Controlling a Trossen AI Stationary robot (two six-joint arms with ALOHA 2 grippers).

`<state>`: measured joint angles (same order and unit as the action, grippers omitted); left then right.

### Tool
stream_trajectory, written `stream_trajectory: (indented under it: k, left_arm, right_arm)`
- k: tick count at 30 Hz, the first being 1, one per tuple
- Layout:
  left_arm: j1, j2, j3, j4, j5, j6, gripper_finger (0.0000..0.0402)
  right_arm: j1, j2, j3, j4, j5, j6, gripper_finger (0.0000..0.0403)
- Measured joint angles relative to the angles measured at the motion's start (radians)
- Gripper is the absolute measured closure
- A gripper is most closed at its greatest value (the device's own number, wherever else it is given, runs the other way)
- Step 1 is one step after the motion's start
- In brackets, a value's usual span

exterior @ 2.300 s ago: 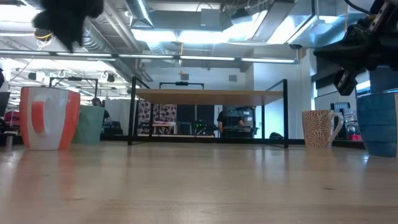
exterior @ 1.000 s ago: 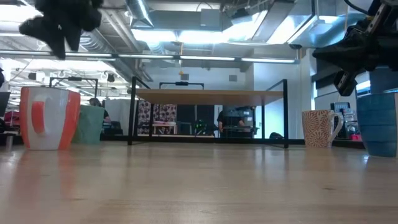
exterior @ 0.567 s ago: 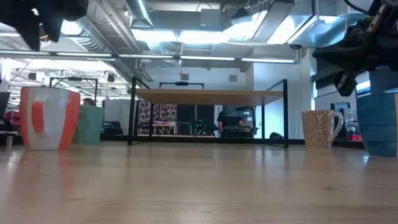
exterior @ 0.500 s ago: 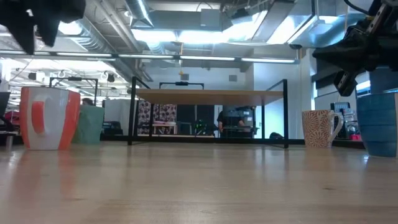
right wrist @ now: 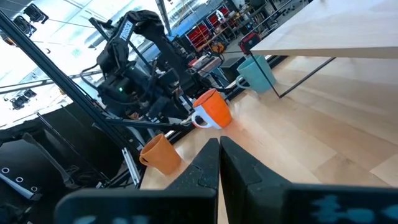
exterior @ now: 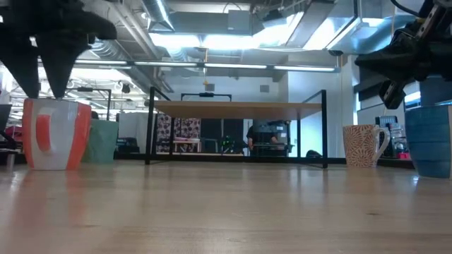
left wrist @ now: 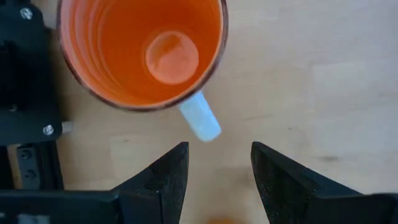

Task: Place coffee mugs
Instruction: Put the top orange mug on the shelf

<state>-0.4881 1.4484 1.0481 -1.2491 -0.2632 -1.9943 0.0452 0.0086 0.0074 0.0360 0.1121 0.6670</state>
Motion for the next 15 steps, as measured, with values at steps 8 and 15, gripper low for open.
stream_trajectory:
  k: [8,15]
  left_arm:
    - [0.0,0.079,0.0,-0.007,-0.021,-0.04,0.0233]
    - [0.0,0.132,0.0,-0.032,-0.035,-0.049,0.0233]
  right_arm:
    - [0.0,0.0,0.0,-0.001,0.0,-0.021,0.0402]
    - [0.0,0.0,0.0,0.0,0.0,-0.021,0.0402]
